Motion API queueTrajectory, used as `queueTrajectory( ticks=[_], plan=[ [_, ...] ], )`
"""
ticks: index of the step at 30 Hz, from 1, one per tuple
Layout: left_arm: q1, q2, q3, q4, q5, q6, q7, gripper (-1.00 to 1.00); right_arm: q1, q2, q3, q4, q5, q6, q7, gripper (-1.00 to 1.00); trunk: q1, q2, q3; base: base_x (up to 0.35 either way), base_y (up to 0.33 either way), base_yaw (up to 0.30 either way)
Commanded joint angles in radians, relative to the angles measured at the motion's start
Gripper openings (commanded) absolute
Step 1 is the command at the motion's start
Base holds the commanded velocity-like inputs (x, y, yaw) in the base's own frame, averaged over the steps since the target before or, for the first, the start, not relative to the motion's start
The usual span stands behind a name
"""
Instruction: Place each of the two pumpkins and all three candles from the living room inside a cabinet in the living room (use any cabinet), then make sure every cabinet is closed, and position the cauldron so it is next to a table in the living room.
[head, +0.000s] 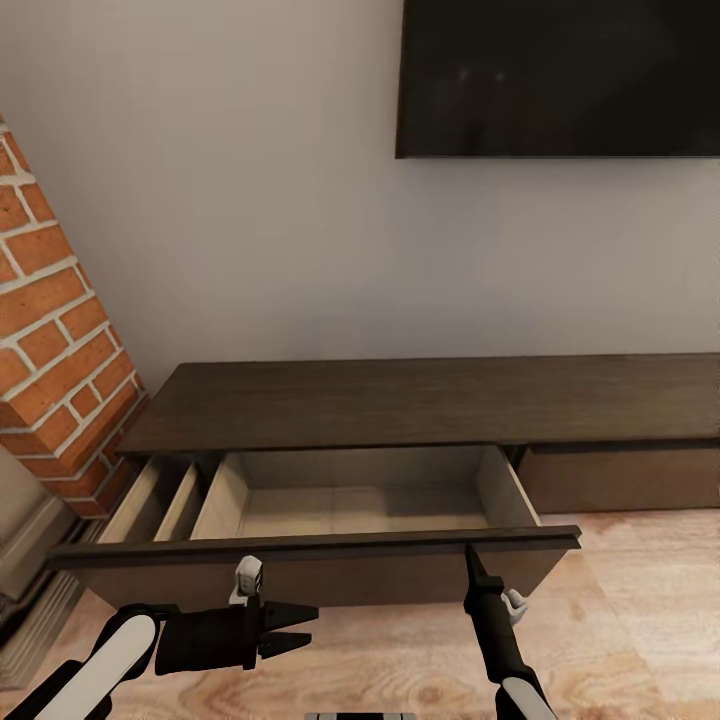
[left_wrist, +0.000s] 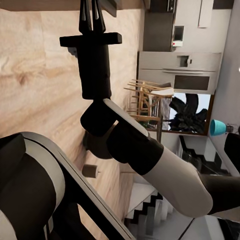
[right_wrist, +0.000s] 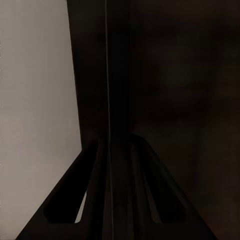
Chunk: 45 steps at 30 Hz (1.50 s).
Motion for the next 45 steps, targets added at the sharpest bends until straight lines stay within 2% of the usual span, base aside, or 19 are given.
queueTrajectory(
  ticks=[1, 45],
  plan=[
    [-0.001, 0.001, -0.002, 0.001, -0.003, 0.001, -0.006, 1.00, -0.001, 0.001, 0.010, -0.002, 0.011, -0.001, 0.014, -1.00, -0.001, 0.000, -0.001, -0.076, 0.000, 0.000],
    [-0.001, 0.001, 0.000, 0.001, -0.003, 0.001, -0.006, 1.00, -0.001, 0.001, 0.010, -0.001, 0.014, -0.003, 0.014, -1.00, -0.001, 0.000, -0.001, -0.033, 0.000, 0.000]
  ],
)
